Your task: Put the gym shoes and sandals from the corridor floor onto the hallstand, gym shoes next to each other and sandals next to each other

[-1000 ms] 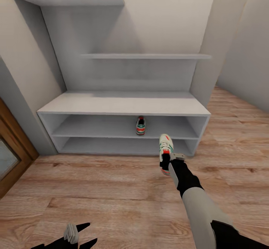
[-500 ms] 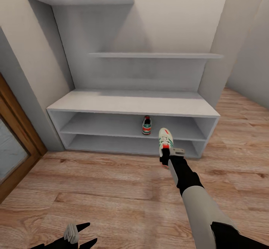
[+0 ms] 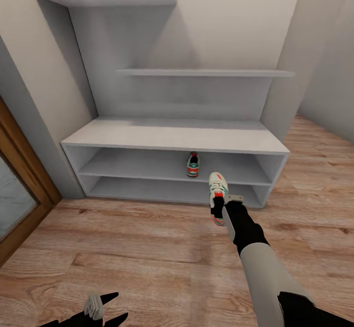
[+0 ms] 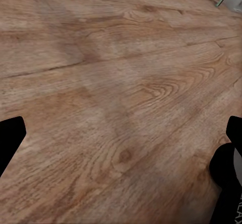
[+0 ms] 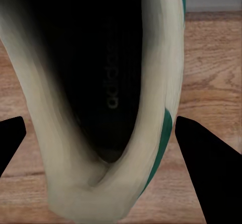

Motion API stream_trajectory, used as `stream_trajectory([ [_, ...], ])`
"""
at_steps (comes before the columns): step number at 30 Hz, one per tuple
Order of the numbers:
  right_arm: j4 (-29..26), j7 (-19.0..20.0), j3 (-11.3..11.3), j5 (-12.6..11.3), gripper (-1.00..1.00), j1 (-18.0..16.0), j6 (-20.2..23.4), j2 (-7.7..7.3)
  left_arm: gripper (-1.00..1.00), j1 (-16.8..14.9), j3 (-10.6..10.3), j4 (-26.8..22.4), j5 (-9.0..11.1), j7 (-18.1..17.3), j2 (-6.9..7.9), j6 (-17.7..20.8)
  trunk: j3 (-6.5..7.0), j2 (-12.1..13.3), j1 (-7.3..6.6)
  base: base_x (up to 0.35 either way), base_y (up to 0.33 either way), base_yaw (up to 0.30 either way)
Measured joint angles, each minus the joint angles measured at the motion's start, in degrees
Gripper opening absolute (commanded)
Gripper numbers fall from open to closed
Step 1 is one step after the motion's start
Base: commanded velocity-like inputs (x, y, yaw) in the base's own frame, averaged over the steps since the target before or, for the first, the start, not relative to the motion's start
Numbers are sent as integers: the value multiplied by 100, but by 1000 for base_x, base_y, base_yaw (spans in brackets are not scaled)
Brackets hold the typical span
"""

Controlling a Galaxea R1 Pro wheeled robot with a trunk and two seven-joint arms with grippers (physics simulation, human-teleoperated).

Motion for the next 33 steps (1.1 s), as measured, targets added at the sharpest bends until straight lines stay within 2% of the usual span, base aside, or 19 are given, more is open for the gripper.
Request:
stream_trajectory([
  [20, -28, 0, 5, -2, -100, -1, 48, 0, 100, 0, 0, 0, 1, 2, 0, -3, 0, 0, -2, 280, 0, 0],
  [33, -34, -1, 1, 1, -100, -2, 48, 0, 100, 1, 0, -1, 0, 5, 0, -5, -28, 0, 1, 47, 0, 72],
])
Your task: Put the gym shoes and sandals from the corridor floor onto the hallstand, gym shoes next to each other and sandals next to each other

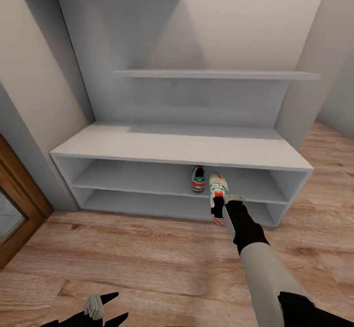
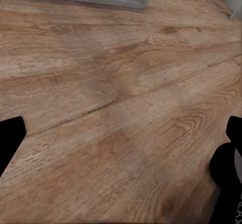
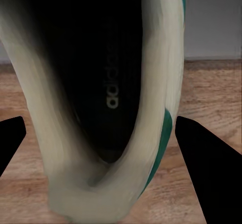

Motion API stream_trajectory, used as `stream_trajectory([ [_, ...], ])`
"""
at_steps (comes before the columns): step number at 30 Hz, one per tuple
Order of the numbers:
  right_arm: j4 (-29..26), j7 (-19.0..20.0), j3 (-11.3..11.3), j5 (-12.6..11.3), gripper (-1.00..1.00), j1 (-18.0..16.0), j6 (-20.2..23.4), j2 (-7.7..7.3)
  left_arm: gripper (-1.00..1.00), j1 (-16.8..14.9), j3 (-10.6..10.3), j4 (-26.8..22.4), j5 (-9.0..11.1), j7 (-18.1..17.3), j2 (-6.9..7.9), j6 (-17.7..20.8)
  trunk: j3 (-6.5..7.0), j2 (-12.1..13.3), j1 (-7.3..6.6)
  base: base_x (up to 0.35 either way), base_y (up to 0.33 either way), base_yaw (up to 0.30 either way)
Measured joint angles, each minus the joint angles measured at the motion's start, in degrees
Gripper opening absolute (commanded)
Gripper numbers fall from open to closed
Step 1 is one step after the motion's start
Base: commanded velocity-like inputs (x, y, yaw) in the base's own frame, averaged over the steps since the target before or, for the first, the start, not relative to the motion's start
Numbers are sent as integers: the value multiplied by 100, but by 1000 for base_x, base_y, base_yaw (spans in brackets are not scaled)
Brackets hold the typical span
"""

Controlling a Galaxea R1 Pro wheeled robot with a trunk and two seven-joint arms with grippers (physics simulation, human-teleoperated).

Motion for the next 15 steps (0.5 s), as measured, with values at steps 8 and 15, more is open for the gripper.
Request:
stream_trajectory([
  [8, -2, 1, -2, -1, -100, 1, 1, 0, 100, -1, 5, 1, -7, 4, 0, 4, -12, 0, -3, 138, 0, 28],
  [15, -2, 1, 6, -2, -100, 1, 1, 0, 100, -1, 8, 1, -7, 4, 0, 1, -12, 0, 0, 65, 0, 1],
])
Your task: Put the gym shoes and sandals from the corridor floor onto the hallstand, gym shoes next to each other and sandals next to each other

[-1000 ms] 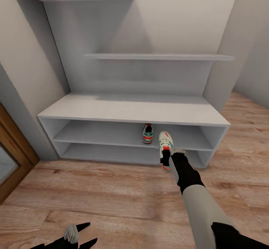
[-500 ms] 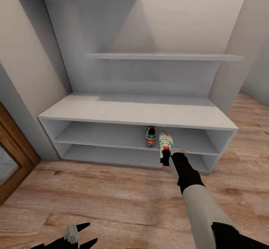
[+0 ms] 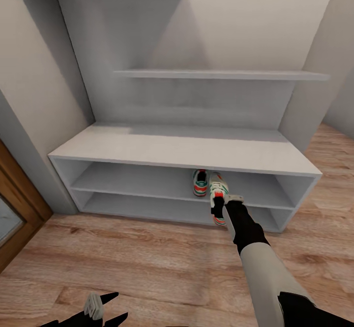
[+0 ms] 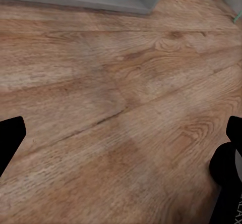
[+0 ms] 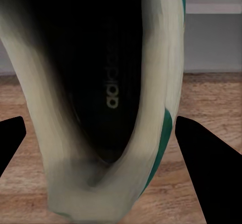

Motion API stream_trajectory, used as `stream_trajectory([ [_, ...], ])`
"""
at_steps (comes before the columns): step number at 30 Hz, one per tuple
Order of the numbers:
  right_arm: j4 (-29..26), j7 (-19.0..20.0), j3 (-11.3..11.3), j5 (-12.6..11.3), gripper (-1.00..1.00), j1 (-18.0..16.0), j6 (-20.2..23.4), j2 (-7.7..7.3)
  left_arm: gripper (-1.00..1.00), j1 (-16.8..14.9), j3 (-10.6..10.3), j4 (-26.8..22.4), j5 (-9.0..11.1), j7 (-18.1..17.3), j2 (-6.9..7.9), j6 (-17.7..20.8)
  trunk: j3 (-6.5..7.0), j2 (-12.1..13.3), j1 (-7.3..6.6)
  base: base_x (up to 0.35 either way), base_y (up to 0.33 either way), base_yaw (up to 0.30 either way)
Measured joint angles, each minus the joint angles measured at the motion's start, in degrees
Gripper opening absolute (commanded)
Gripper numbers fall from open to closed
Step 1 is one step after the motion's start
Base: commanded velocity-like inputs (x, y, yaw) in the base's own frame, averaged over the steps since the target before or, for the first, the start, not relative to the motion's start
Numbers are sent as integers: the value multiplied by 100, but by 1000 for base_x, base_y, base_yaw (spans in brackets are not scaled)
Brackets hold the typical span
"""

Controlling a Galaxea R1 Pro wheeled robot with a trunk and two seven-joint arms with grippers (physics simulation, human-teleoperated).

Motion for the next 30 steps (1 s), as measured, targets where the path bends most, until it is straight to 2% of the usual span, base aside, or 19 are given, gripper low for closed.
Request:
stream_trajectory([
  [15, -19, -18, -18, -7, -100, 0, 0, 0, 100, 6, -9, 8, -21, 22, -11, 8, 0, 0, 0, 1, 0, -4],
  [21, -41, -17, -18, -16, -100, -1, 1, -1, 100, 5, -9, -30, -2, 18, -9, 8, -1, 0, 0, 0, 0, -197],
  [26, -43, -18, -18, -16, -100, -1, 0, 0, 100, 1, -8, -35, 0, 17, -9, 8, -1, 0, 0, 0, 0, -51],
  [30, -43, -18, -18, -19, -100, -1, 0, 0, 100, 0, -9, -35, 0, 21, -9, 8, -85, -44, 30, 0, 0, -7],
])
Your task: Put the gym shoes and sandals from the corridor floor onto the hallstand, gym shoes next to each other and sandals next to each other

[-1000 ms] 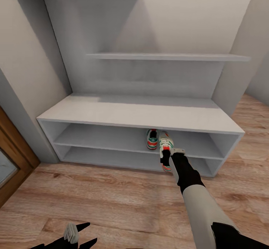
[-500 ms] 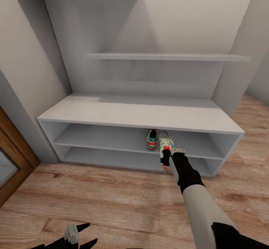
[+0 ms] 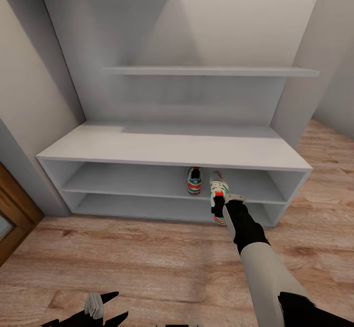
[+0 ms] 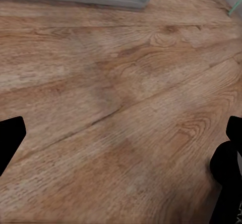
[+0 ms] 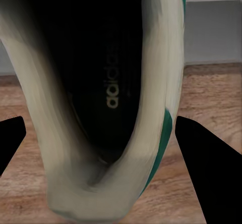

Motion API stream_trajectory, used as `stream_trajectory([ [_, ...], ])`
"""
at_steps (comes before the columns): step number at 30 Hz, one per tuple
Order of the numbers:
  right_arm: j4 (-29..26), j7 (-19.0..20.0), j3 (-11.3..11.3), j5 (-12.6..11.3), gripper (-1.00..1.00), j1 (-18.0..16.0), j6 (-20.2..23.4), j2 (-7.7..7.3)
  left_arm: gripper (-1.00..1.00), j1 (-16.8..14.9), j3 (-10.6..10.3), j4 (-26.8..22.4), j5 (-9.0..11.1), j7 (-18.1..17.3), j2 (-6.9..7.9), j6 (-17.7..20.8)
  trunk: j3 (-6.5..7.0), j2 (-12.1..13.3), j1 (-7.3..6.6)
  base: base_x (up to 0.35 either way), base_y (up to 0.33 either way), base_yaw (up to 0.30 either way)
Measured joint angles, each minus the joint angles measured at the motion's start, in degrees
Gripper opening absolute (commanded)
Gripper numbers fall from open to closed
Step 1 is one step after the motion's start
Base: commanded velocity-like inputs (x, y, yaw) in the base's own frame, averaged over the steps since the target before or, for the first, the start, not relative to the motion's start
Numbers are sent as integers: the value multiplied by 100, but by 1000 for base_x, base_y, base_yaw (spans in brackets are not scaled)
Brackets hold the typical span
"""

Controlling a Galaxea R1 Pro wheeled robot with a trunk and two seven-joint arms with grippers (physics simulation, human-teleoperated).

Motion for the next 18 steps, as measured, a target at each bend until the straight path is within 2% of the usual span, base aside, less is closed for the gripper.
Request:
stream_trajectory([
  [10, 2, -1, 9, -11, -100, -1, -1, 0, 100, 0, 0, -1, 2, 3, 4, 0, -265, -13, 26, 0, 0, 41],
  [18, -1, 0, -1, -6, -100, 1, 0, 0, 100, 0, 3, 0, 7, 5, 0, 0, -297, -14, 25, 0, 0, 22],
])
